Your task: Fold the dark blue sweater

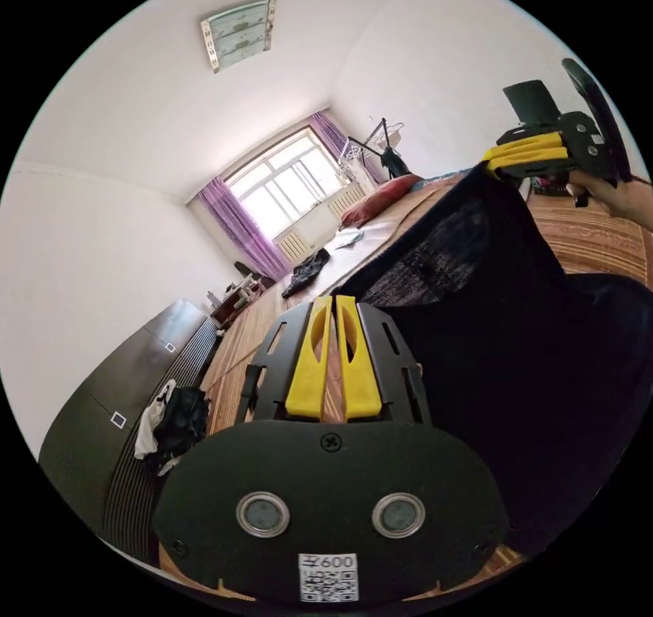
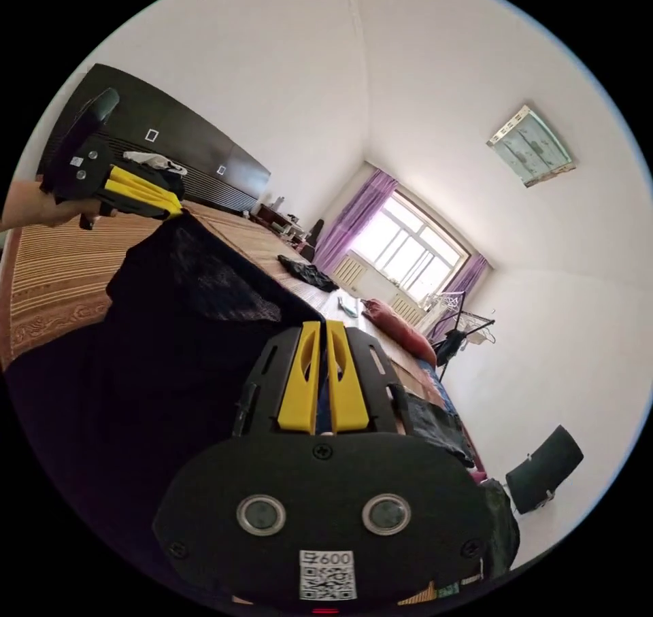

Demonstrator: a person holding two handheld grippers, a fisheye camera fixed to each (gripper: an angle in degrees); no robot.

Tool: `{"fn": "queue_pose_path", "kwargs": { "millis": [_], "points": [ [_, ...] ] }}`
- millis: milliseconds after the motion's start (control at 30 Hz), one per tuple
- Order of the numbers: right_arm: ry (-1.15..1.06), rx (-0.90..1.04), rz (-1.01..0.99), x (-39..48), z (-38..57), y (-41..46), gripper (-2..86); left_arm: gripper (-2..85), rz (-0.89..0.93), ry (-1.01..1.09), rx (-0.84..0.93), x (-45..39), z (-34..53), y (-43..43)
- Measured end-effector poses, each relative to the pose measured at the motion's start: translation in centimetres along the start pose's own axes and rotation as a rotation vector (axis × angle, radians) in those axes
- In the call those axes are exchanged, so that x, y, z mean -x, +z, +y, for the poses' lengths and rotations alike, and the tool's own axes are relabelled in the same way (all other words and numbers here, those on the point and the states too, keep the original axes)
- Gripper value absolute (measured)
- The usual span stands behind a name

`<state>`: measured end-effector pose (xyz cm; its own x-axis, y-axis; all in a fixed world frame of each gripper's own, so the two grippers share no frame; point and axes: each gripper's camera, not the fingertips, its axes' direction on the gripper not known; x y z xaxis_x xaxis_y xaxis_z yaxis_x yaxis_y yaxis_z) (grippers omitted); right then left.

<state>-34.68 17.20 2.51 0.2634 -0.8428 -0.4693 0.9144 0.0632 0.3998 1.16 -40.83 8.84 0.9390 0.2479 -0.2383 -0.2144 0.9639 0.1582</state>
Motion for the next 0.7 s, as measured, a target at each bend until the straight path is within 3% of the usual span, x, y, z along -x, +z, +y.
{"fn": "queue_pose_path", "kwargs": {
  "millis": [33, 100, 133, 233, 333, 433, 567, 633, 700],
  "points": [
    [0.008, 0.175, 0.073, 0.0, 0.0, 4.1, 0.4, 5.7, -0.040, -0.081, 0.034, 0.3, -0.7, 1.6],
    [0.030, 0.479, 0.122, -0.8, 1.0, 9.0, 1.9, 6.7, -0.052, -0.307, 0.340, 1.4, -2.9, 7.3],
    [0.130, 0.513, 0.097, -2.2, 2.3, 9.4, 3.1, 6.0, -0.074, -0.328, 0.383, 1.6, -3.1, 7.7],
    [0.294, 0.313, -0.200, -5.3, 6.9, 5.9, 6.5, 3.3, -0.187, -0.315, 0.233, 1.2, -1.7, 3.5],
    [0.217, 0.328, -0.313, -6.0, 12.1, 2.8, 8.4, 2.0, -0.135, -0.117, 0.146, -1.0, 4.1, -1.3],
    [0.138, 0.302, -0.332, -6.5, 17.1, -1.5, 8.9, 1.5, 0.014, -0.037, 0.071, -2.2, 11.9, -5.8],
    [0.164, 0.435, -0.494, -8.7, 22.4, -4.7, 11.4, 2.4, 0.253, -0.085, 0.286, -1.6, 19.6, -7.4],
    [0.338, 0.508, -0.636, -11.7, 26.1, -6.1, 15.6, 3.7, 0.407, -0.100, 0.350, -0.8, 22.0, -8.1],
    [0.430, 0.503, -0.704, -13.9, 28.7, -7.8, 16.9, 8.7, 0.602, -0.245, 0.406, 1.5, 25.4, -9.6]
  ]
}}
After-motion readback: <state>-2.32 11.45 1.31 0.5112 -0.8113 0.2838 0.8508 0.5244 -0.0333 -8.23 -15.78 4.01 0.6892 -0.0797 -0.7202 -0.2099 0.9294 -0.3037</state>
